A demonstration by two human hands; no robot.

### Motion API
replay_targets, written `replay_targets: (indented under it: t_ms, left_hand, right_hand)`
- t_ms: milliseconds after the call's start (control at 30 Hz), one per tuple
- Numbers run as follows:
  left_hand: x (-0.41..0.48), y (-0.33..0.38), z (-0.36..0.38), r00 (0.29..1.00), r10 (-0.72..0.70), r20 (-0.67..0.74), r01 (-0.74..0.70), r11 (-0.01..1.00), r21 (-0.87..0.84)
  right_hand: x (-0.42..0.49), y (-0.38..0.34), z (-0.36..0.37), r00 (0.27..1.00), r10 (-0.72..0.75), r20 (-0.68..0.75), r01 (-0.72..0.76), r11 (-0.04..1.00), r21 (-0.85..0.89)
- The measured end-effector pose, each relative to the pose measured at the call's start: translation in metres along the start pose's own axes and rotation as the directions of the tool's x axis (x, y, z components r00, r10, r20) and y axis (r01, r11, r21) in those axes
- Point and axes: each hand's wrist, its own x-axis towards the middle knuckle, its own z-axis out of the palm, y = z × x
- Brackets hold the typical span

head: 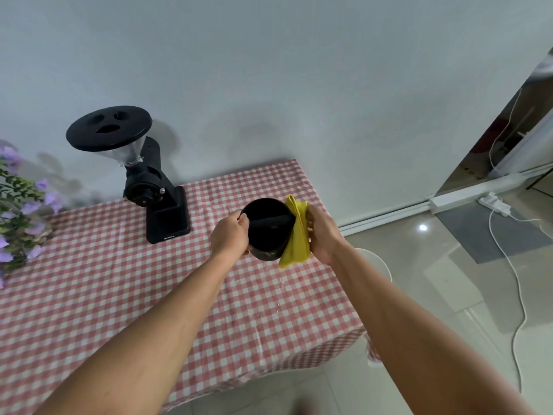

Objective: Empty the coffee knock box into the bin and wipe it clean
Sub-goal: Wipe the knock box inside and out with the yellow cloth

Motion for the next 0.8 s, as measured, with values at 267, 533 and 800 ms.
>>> replay_targets:
  t_ms: [267,533,800]
  left_hand:
    - [0.004,0.006,-0.007,0.983,-0.161,0.094,0.169,0.981,-0.094]
    - [0.003,0.009,-0.013,0.998,-0.034,0.043,0.039,0.991,-0.124]
    - [0.002,0.000,-0.011,0.959,0.277,-0.053,-0.263,0.947,0.186]
  right_hand:
    - [0.005,0.002,-0.011,0.973,-0.128,0.191,0.135,0.991,-0.025]
    - [0.009,0.000,-0.007,0.985,-0.173,0.024,0.173,0.985,0.001]
    - [0.012,-0.003,-0.001,0.999,0.018,-0.047,-0.019,1.000,-0.021]
